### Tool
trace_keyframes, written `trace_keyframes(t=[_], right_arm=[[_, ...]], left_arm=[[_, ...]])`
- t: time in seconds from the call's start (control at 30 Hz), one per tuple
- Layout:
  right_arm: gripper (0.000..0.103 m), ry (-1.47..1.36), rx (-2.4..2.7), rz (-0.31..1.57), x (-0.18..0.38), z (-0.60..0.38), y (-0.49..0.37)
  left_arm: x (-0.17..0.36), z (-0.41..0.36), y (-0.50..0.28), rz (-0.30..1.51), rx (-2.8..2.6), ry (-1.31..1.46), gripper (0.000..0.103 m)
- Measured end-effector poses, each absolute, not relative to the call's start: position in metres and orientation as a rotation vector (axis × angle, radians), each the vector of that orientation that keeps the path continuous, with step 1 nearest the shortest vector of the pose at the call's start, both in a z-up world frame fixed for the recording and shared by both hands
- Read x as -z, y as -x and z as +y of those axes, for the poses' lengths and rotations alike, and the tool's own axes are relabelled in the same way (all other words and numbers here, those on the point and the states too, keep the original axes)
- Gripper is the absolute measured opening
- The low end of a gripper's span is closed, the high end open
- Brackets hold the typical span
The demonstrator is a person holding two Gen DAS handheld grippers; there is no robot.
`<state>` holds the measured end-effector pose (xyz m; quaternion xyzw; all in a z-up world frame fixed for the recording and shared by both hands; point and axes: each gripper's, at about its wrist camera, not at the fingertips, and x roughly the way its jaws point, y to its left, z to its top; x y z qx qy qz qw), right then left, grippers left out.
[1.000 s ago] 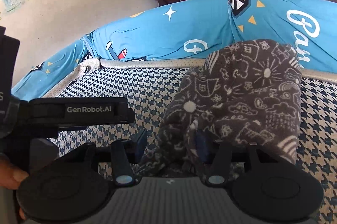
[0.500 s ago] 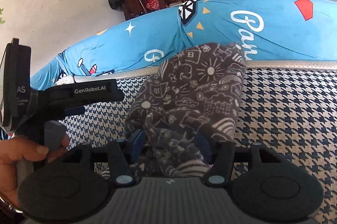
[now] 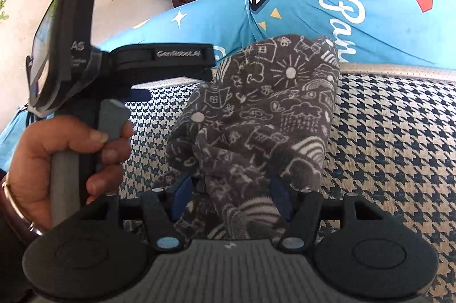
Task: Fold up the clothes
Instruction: 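Carry the held jacket across the bed with the right gripper, then lower the jacket onto the bed and open the right gripper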
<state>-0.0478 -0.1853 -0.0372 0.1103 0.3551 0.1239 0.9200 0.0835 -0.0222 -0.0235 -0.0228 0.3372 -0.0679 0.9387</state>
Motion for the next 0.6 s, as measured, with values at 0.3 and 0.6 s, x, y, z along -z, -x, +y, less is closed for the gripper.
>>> trace_keyframes(t=[0.3,0.6], right_arm=[[0.068,-0.22,-0.281,0.748,0.044,-0.184,0.047],[0.074,-0.192,-0.308,0.761,0.047,-0.181,0.046]], left_arm=[[0.045,-0.04,-0.113,0.736,0.168,0.006,0.103],[0.086,-0.006,-0.149,0.885,0.108,0.164,0.103]])
